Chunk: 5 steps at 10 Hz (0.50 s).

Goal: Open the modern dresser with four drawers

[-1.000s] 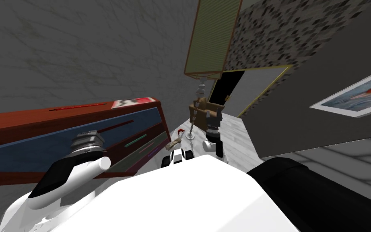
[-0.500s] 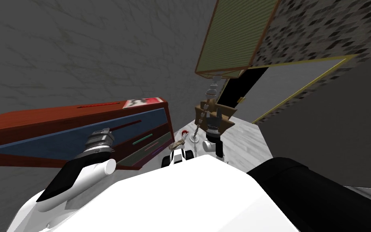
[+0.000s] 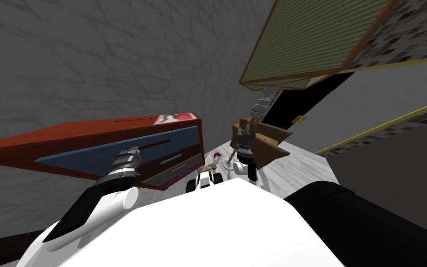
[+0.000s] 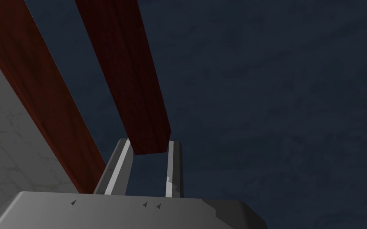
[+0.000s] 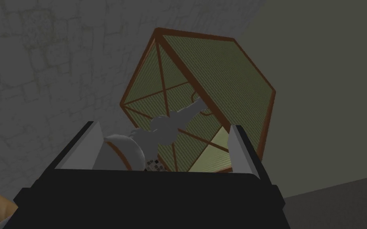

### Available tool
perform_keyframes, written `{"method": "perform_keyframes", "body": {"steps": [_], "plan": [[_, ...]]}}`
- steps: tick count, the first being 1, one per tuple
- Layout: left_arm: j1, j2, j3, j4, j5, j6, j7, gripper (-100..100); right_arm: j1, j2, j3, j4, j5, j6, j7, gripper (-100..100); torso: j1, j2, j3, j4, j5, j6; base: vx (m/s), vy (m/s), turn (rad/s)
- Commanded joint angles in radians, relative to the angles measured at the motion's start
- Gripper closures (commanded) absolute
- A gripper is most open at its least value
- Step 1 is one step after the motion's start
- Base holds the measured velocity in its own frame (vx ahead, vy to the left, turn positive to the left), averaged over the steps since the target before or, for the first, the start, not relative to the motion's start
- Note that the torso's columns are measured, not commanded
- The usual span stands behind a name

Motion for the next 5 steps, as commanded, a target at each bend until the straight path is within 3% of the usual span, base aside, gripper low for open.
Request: {"method": "perform_keyframes", "body": {"steps": [1,4,5], "plan": [[0.073,0.017,-0.071,-0.048,0.025,-0.032,0.002,100,0.000,0.000,0.000,0.000,0.000,0.000,0.000,0,0.000,-0.001,0.000,-0.001,0.001,0.003,0.128,-0.005,0.324],[0.126,0.024,-0.147,-0.082,0.039,-0.047,0.002,100,0.000,0.000,0.000,0.000,0.000,0.000,0.000,0,0.000,-0.004,-0.002,-0.002,0.001,0.002,0.101,-0.009,0.257],[0.104,0.023,-0.125,-0.067,0.034,-0.048,0.001,100,0.000,0.000,0.000,0.000,0.000,0.000,0.000,0,-0.002,-0.003,-0.001,-0.004,0.002,0.006,0.014,-0.003,0.027]]}}
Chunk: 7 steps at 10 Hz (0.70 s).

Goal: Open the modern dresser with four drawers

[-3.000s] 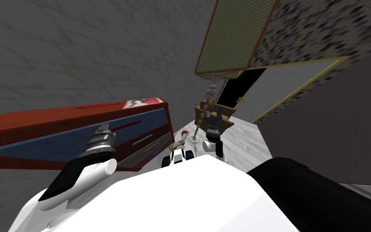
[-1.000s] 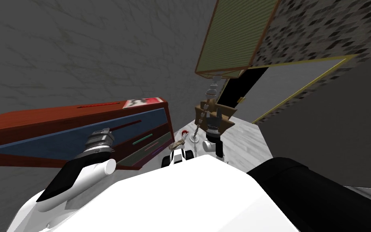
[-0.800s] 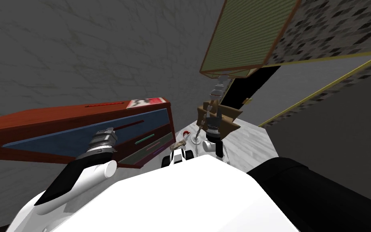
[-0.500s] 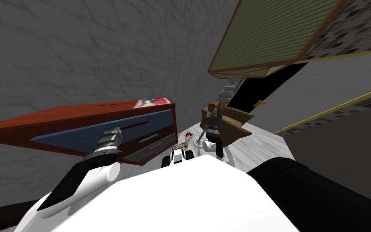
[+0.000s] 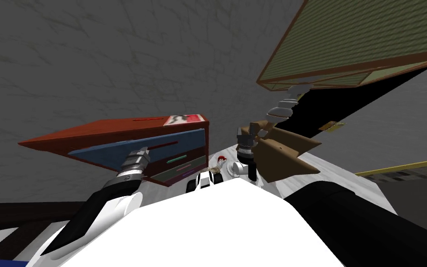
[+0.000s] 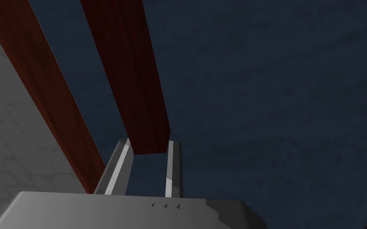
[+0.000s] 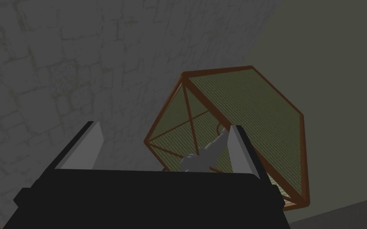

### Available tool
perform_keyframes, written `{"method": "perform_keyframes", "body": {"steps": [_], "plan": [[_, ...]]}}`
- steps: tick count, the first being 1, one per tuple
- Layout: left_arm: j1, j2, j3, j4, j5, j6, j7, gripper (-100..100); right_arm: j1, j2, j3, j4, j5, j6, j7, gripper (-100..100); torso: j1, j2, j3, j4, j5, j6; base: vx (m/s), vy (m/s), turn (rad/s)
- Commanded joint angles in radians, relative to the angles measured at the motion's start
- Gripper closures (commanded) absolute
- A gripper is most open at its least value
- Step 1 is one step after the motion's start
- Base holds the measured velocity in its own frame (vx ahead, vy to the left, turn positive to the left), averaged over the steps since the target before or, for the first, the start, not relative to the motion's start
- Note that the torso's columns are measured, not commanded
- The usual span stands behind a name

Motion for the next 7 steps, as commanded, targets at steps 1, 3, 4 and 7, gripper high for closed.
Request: {"method": "perform_keyframes", "body": {"steps": [1,3,4,7], "plan": [[0.019,0.006,-0.012,-0.034,0.008,0.013,0.002,100,0.000,0.000,0.000,0.000,0.000,0.000,0.000,0,-0.001,0.001,0.001,0.000,-0.001,0.000,-0.089,-0.029,-0.008],[0.038,0.012,-0.022,-0.065,0.016,0.028,0.004,100,-0.001,0.000,0.000,0.000,0.000,0.000,0.000,0,-0.008,0.007,0.005,0.003,-0.003,0.001,-0.155,-0.012,-0.018],[0.047,0.015,-0.027,-0.081,0.020,0.036,0.005,100,-0.001,0.000,0.000,0.000,0.000,0.000,0.000,0,-0.007,0.005,0.003,0.003,-0.004,0.001,-0.165,-0.027,-0.033],[0.062,0.012,-0.030,-0.083,0.020,0.033,0.000,100,0.000,0.000,0.000,0.000,0.000,0.000,0.000,0,-0.007,0.000,-0.001,0.002,-0.005,-0.001,-0.128,-0.033,0.017]]}}
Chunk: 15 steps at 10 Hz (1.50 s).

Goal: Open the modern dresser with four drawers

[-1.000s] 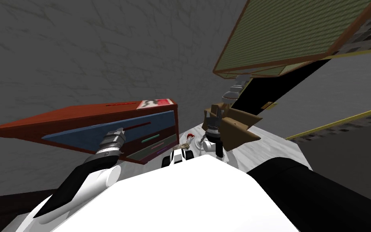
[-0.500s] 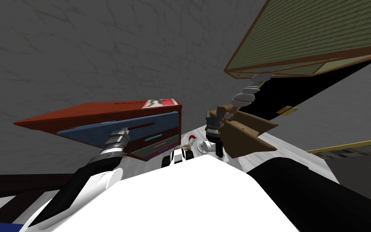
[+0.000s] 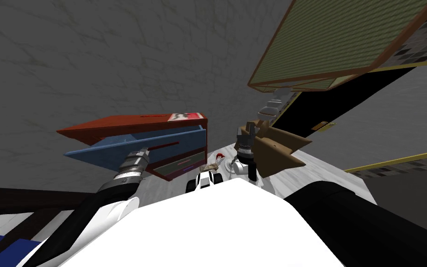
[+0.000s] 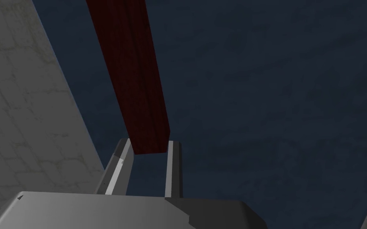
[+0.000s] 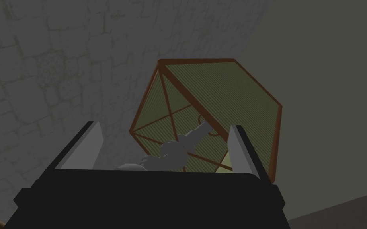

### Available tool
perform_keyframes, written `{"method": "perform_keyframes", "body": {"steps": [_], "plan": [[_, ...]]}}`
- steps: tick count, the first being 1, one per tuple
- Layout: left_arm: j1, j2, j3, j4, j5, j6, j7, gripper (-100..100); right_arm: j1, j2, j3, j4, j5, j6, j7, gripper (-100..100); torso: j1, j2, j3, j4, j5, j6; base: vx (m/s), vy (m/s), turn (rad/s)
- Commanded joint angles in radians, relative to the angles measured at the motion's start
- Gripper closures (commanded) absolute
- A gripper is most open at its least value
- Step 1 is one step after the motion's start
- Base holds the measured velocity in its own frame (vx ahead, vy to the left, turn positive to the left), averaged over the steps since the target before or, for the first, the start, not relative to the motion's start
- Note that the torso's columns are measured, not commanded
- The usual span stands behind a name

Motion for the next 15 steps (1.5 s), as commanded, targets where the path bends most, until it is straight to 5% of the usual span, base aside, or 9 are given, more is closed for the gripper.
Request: {"method": "perform_keyframes", "body": {"steps": [1,2,10,11,12,15], "plan": [[0.013,0.004,-0.012,-0.017,0.006,-0.008,-0.002,100,0.000,0.000,0.000,0.000,0.000,0.000,0.000,0,-0.001,0.003,0.003,0.000,0.001,0.001,-0.171,-0.051,0.004],[0.006,0.019,0.025,-0.041,0.026,0.035,0.011,-100,0.000,0.000,0.000,0.000,0.000,0.000,0.000,0,-0.002,0.003,0.003,0.001,0.000,0.002,-0.071,-0.028,0.016],[-0.028,0.082,0.139,-0.157,0.112,0.199,0.061,-100,0.000,0.000,0.000,0.000,0.000,0.000,0.000,0,0.008,0.003,0.003,0.000,0.003,-0.003,0.020,-0.007,0.011],[-0.027,0.077,0.130,-0.146,0.104,0.183,0.056,-100,0.000,0.000,0.000,0.000,0.000,0.000,0.000,0,0.008,0.002,0.002,0.000,0.003,-0.003,0.000,0.000,0.000],[-0.027,0.078,0.132,-0.148,0.105,0.188,0.057,0,0.000,0.000,0.000,0.000,0.000,0.000,0.000,0,0.009,0.001,0.001,0.000,0.004,-0.003,0.000,0.000,0.000],[-0.027,0.077,0.131,-0.148,0.105,0.188,0.057,0,0.000,0.000,0.000,0.000,0.000,0.000,0.000,0,0.009,0.001,0.001,0.000,0.004,-0.003,0.000,0.000,0.000]]}}
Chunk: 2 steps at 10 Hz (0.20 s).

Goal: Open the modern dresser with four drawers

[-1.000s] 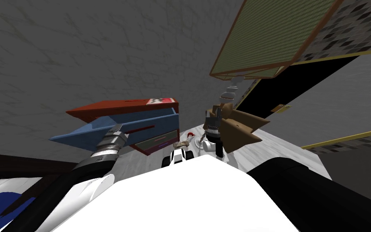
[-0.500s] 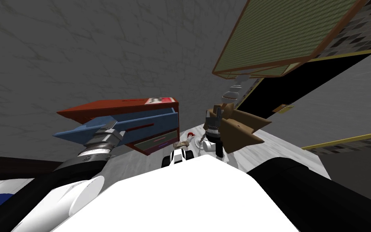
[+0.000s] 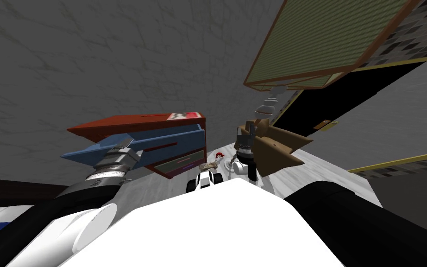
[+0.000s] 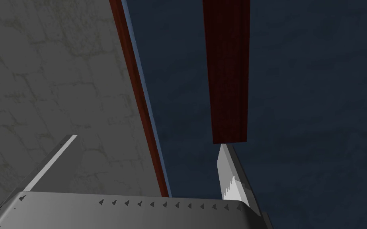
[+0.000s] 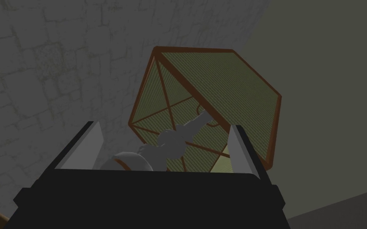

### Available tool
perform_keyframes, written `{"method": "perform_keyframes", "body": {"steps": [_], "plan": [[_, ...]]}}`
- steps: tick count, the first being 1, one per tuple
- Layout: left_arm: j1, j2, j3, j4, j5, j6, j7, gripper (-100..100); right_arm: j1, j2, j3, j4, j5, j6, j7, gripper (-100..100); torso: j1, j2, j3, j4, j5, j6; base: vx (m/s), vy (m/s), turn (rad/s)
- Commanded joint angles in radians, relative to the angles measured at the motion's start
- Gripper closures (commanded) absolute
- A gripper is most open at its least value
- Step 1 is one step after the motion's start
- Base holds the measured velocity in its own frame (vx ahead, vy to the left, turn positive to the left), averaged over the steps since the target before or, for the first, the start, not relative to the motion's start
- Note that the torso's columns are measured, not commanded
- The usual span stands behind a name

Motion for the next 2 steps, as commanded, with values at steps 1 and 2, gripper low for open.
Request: {"method": "perform_keyframes", "body": {"steps": [1,2], "plan": [[0.000,0.000,0.000,0.000,0.000,0.000,0.000,0,0.000,0.000,0.000,0.000,0.000,0.000,0.000,0,0.000,0.000,0.000,0.000,0.000,0.000,0.000,0.000,0.000],[0.000,0.000,0.000,0.000,0.000,0.000,0.000,0,0.000,0.000,0.000,0.000,0.000,0.000,0.000,0,0.000,0.000,0.000,0.000,0.000,0.000,0.000,0.000,0.000]]}}
